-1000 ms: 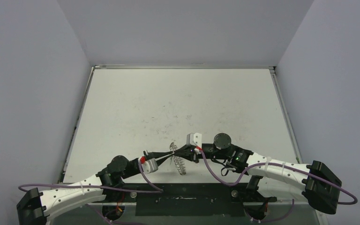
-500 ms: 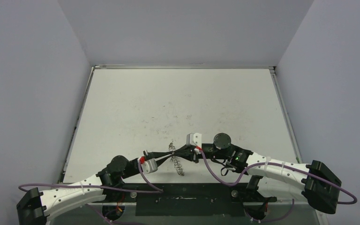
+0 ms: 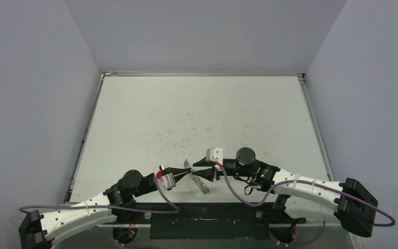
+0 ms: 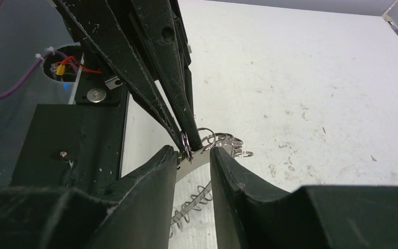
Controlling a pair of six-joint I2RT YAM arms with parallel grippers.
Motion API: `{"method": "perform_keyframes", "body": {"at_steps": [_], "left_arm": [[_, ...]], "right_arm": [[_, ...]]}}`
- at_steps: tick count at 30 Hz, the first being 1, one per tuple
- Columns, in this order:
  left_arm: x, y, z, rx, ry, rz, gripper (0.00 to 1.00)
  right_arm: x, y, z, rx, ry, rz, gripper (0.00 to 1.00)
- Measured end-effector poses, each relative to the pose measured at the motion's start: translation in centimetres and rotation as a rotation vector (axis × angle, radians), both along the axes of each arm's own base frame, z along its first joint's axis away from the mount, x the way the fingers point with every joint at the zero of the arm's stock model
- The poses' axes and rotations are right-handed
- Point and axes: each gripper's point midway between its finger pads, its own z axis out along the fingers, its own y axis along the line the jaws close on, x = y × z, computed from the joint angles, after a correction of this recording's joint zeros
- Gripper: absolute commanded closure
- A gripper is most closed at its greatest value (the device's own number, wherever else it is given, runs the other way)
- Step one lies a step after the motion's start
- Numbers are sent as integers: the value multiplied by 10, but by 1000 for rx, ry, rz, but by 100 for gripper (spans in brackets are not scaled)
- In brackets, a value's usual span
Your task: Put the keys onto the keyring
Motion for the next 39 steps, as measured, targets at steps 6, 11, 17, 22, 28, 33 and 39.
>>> {"method": "perform_keyframes", "body": {"at_steps": [6, 11, 17, 22, 28, 33, 39], "left_arm": [[2, 3, -4, 65, 36, 18, 100], [5, 6, -8, 150, 80, 39, 100], [8, 6, -12, 264, 129, 52, 100], [10, 2, -20, 340, 157, 53, 100], [12, 0, -28, 379, 172, 51, 100], [12, 0, -28, 380, 170, 49, 100], [11, -1, -28, 379, 170, 44, 100]], "right_arm": [[3, -7, 4, -23, -49, -18, 64], [6, -8, 13, -65, -106, -10, 63], [8, -11, 17, -141, -165, 16, 62], [10, -10, 6, -215, -184, 45, 63], [8, -9, -18, -307, -164, 86, 69], [7, -10, -26, -334, -156, 96, 72], [9, -7, -30, -337, -153, 97, 73]]}}
